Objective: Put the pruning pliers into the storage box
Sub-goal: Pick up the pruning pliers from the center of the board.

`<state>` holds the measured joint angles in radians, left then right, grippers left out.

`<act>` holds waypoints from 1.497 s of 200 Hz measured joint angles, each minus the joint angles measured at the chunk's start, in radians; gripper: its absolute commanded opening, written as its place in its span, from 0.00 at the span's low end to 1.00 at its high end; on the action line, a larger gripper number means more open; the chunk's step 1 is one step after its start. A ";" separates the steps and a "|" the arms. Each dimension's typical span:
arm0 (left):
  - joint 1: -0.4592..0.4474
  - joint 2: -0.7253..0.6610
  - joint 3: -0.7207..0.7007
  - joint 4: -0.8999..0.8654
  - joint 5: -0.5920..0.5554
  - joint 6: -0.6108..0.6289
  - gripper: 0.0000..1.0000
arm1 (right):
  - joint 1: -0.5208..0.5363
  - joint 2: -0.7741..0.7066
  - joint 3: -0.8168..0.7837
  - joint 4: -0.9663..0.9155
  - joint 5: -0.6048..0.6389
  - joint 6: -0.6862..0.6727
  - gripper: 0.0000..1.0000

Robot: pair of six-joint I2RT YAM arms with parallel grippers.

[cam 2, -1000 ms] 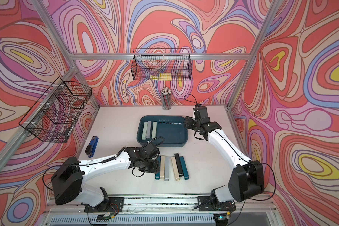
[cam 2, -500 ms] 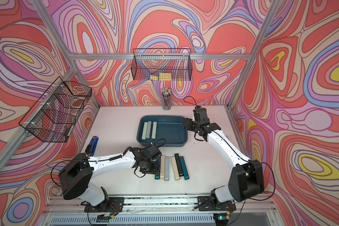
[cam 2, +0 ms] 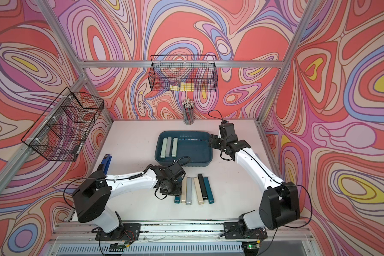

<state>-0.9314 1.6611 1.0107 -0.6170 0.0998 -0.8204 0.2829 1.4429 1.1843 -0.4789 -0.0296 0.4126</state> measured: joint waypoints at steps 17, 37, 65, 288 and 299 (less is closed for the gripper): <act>0.000 0.016 0.020 -0.012 -0.019 0.000 0.55 | 0.000 -0.002 -0.001 0.000 0.000 0.000 0.69; 0.000 0.035 0.043 -0.028 -0.039 0.000 0.55 | 0.000 -0.004 -0.003 0.000 0.001 0.000 0.69; 0.000 0.065 0.069 -0.042 -0.062 0.001 0.55 | 0.000 -0.008 -0.006 0.000 0.007 -0.001 0.69; 0.000 0.155 0.125 -0.091 -0.180 0.001 0.22 | 0.000 -0.016 -0.019 0.000 0.006 -0.001 0.69; 0.000 0.155 0.127 -0.099 -0.180 0.001 0.21 | 0.000 -0.016 -0.019 0.000 0.005 -0.001 0.69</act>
<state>-0.9314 1.8160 1.1381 -0.7158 -0.0799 -0.8196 0.2832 1.4273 1.1648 -0.4786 -0.0242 0.4118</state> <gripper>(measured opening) 0.309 0.690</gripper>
